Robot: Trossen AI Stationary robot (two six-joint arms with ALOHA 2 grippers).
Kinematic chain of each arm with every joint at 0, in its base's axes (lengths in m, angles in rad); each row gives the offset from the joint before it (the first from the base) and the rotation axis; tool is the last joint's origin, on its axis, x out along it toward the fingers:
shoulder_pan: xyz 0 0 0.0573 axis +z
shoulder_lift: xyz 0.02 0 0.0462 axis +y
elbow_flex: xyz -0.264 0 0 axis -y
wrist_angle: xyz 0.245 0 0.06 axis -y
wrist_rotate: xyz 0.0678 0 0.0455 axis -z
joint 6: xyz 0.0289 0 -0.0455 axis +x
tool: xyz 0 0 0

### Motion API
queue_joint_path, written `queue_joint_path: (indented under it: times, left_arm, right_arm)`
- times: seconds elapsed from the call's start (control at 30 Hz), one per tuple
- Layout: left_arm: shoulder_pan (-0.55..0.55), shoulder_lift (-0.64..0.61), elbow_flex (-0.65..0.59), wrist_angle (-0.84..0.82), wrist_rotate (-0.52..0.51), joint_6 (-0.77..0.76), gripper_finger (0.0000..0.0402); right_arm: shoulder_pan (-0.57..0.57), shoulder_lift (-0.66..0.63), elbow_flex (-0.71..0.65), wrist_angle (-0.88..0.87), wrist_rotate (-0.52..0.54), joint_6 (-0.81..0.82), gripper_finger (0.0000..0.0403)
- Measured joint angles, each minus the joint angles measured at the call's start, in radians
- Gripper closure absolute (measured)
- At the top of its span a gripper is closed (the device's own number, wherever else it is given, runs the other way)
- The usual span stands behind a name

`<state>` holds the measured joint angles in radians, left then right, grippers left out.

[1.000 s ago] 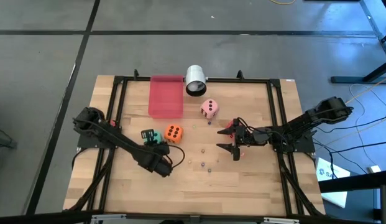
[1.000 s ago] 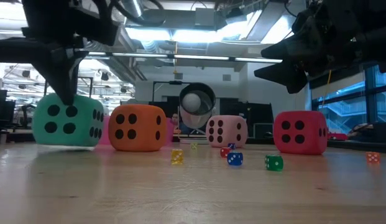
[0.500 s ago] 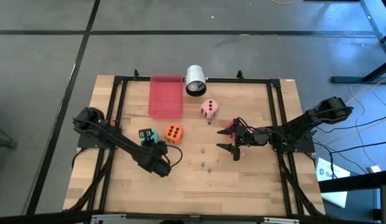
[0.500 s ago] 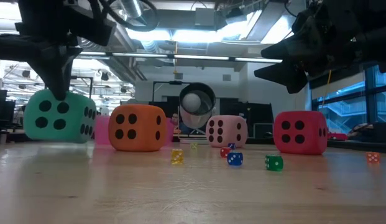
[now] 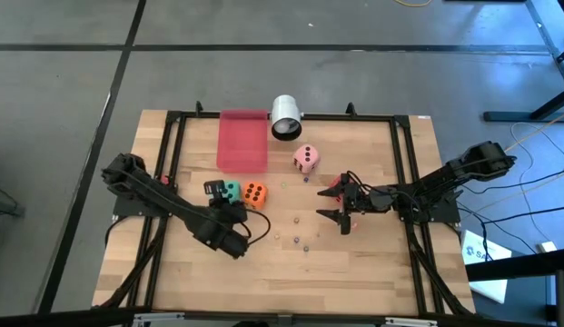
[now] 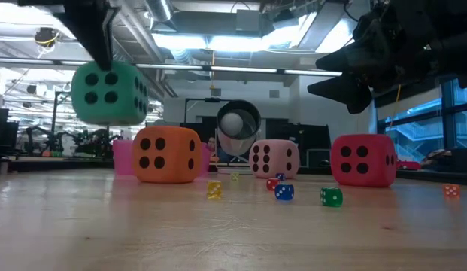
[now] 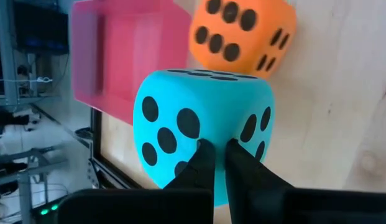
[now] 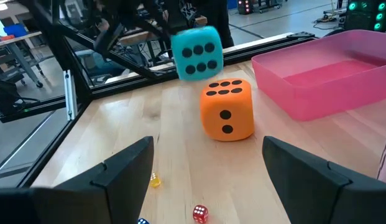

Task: Pick & Place Dice
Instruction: Put the big light blue dice into the red bin

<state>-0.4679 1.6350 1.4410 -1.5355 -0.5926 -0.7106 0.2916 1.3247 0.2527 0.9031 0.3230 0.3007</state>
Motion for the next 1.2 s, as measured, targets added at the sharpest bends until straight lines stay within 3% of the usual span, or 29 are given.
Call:
queue_joint_path:
  times: [0.2, 0.47, 0.63, 0.9, 1.2]
  left_arm:
    - [0.037, -0.075, 0.0, -0.037, -0.022, 0.016, 0.04]
    - [0.181, -0.099, -0.001, -0.031, -0.151, 0.208, 0.04]
    - [0.269, -0.145, -0.001, 0.065, -0.187, 0.37, 0.04]
    - [0.465, -0.21, -0.001, 0.185, -0.163, 0.6, 0.04]
    - [0.739, -0.207, -0.001, 0.386, 0.005, 0.889, 0.04]
  right_arm:
    - [0.0, 0.0, 0.0, 0.0, 0.0, 0.02, 0.0103]
    - [0.0, 0.0, 0.0, 0.001, 0.001, 0.096, 0.0103]
    - [0.0, 0.0, 0.0, 0.001, 0.0, 0.161, 0.0103]
    - [0.0, 0.0, 0.0, 0.001, 0.001, 0.152, 0.0103]
    - [0.0, 0.0, 0.0, 0.0, 0.001, 0.084, 0.0103]
